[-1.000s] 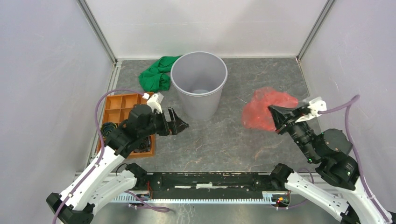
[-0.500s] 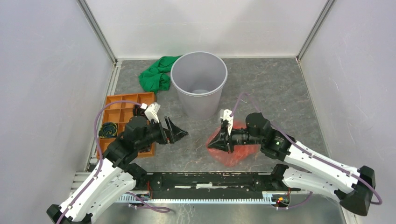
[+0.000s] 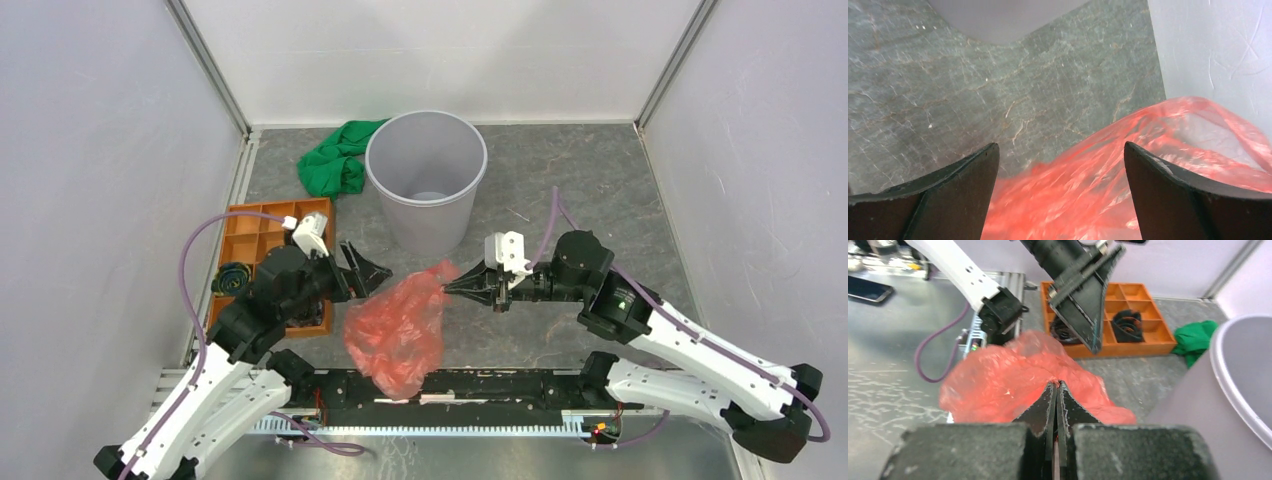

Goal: Put the trash bags into the trash bin

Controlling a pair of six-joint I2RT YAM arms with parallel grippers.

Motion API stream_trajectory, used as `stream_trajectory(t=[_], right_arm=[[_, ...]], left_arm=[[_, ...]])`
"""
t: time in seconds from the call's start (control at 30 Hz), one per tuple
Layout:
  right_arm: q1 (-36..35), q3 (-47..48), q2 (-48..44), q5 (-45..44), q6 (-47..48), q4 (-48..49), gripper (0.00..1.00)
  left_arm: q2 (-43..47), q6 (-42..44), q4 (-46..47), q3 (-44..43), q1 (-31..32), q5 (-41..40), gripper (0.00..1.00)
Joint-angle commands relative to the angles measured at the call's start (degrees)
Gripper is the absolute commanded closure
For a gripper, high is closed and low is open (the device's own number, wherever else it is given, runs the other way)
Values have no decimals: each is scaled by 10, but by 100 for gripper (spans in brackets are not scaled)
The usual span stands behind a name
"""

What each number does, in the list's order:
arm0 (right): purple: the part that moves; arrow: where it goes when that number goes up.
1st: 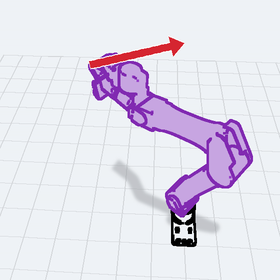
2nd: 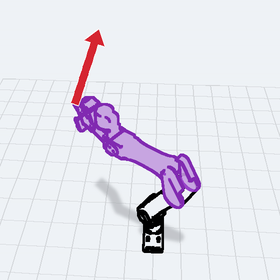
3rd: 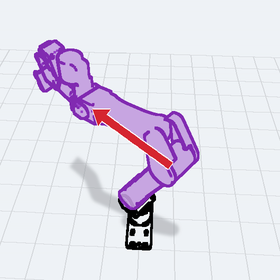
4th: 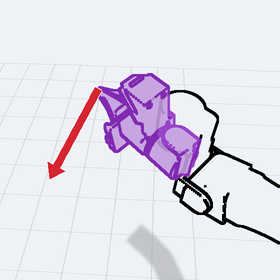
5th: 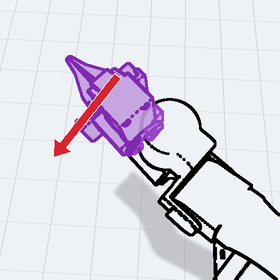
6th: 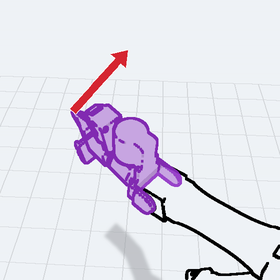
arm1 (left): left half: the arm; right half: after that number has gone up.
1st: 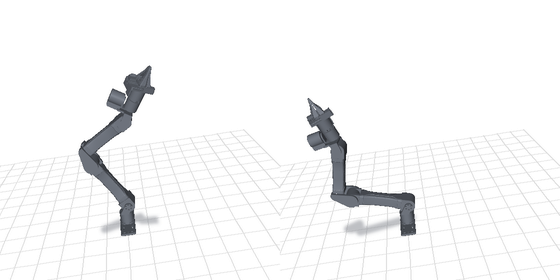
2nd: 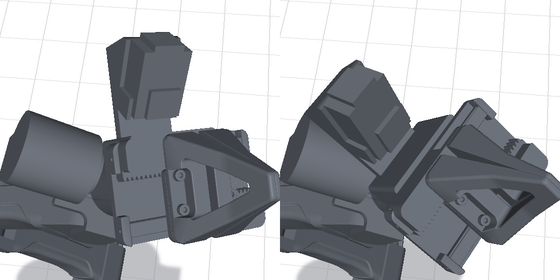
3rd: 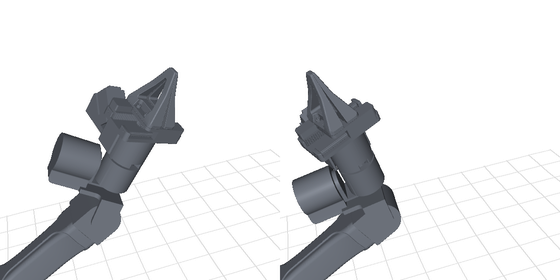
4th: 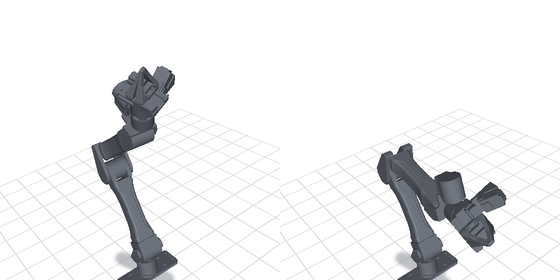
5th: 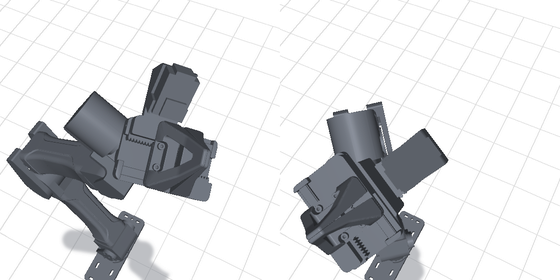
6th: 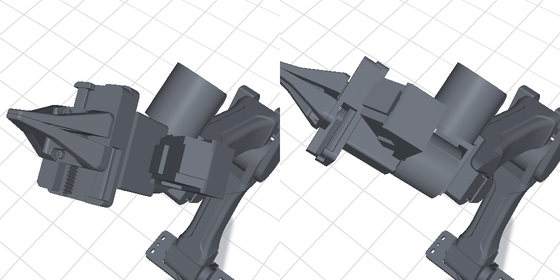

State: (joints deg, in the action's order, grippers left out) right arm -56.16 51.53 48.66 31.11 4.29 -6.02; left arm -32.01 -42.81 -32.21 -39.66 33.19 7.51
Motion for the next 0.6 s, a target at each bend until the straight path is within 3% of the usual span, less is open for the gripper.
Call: stream_trajectory(t=[0.0, 0.27, 0.43, 0.57], right_arm=[[-1, -30, -17, -83, 76, -11, 99], [-1, -190, -90, -288, 6, 30, 100], [-1, -212, -131, -463, -22, 22, 100], [0, -186, -96, -598, -81, -36, 100]], left_arm=[[-2, -3, -25, -59, -2, -48, 0], [-5, -7, -46, -37, -2, -47, 0], [-46, 1, -73, -14, -1, -8, 2], [-46, -6, -63, 1, -1, 30, 4]])
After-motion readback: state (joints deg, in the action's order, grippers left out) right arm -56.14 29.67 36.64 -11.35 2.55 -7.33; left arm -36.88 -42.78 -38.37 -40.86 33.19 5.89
